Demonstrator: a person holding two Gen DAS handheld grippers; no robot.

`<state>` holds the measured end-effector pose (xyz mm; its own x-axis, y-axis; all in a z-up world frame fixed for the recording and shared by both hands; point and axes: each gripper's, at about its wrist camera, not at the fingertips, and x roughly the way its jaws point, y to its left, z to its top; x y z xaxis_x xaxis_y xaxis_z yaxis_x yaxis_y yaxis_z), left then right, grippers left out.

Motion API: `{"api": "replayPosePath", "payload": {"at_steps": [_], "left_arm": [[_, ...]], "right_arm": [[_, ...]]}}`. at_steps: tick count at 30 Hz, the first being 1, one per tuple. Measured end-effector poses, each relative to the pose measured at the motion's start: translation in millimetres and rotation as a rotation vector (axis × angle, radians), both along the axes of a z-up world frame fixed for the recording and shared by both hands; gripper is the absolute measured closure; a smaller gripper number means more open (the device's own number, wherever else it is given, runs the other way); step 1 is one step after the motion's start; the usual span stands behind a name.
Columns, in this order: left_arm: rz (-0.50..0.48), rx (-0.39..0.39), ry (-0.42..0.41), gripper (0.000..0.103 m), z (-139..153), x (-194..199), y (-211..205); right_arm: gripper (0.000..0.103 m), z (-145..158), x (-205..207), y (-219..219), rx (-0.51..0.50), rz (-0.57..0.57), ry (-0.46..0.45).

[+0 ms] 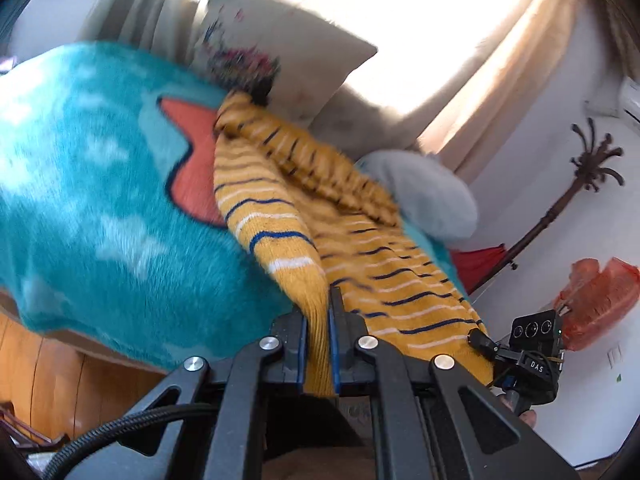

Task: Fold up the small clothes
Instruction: 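Grasp the sweater hem with the left gripper while the right gripper grasps it too, then lift the hem with both grippers and fold it over toward the collar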

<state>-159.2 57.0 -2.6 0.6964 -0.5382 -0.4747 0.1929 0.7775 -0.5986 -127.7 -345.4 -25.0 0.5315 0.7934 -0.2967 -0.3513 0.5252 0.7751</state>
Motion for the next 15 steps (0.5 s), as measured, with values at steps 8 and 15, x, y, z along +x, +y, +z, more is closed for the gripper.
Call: {"api": "replayPosePath", "payload": {"at_steps": [8,15], "left_arm": [[0.017,0.024,-0.084,0.095,25,-39,6],[0.041,0.005,-0.064,0.095,34,1,14]], "right_arm": [[0.095,35,-37,-2,-0.019,0.038,-0.110],[0.095,32,2,-1,-0.035,0.026,-0.064]]}}
